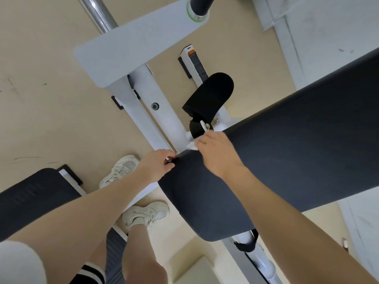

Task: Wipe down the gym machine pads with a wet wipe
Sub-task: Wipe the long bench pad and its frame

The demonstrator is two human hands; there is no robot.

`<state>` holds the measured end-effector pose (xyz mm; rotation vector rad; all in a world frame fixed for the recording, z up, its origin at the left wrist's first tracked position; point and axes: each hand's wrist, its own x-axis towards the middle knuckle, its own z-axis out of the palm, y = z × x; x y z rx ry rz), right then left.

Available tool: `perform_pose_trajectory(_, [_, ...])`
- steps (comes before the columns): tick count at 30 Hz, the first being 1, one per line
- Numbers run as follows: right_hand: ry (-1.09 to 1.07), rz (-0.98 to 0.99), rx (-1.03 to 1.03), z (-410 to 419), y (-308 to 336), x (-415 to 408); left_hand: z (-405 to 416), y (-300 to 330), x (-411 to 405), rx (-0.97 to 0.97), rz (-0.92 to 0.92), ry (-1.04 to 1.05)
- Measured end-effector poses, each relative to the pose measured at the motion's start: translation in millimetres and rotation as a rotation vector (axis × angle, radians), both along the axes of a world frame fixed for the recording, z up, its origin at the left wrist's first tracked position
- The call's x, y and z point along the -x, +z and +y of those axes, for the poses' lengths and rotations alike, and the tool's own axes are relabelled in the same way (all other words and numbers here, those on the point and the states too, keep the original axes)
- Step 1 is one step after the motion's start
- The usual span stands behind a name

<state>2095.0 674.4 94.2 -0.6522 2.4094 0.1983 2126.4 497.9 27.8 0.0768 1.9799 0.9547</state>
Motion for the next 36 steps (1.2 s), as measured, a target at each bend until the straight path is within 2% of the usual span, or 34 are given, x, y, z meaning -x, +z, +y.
perform_pose_trajectory(2, [-0.020,-0.096,0.016,-6,-8,-9,0,-2,1,0.008,0.006,-0.015])
perform_pose_trajectory(9, [0.291,-0.145,-0.017,-1,-11,5,3,-1,7,-0.012,-0.003,-0.014])
perform_pose_trajectory(11, [0.246,-0.096,-0.092,15,5,25,11,3,9,-0.067,0.010,0.005])
perform_pose_trajectory(13, [0.102,0.003,-0.184,46,24,45,23,6,13,-0.120,0.046,-0.009])
perform_pose_trajectory(15, [0.010,0.140,-0.292,78,42,59,35,9,16,-0.127,0.066,0.007])
perform_pose_trajectory(17, [-0.032,0.182,-0.364,86,50,60,42,10,21,-0.108,0.073,0.036])
perform_pose_trajectory(19, [-0.081,0.177,-0.342,69,45,53,44,10,24,-0.094,0.064,0.025])
perform_pose_trajectory(25, [-0.037,0.046,-0.163,11,13,-3,41,13,30,-0.065,0.035,-0.023])
perform_pose_trajectory(29, [0.031,0.013,-0.094,36,26,19,42,28,37,-0.042,0.013,0.007])
perform_pose_trajectory(33, [-0.068,0.204,-0.211,82,58,49,41,57,45,-0.060,0.020,0.196])
perform_pose_trajectory(36, [-0.121,0.128,-0.207,87,70,55,36,86,54,-0.070,0.077,0.244])
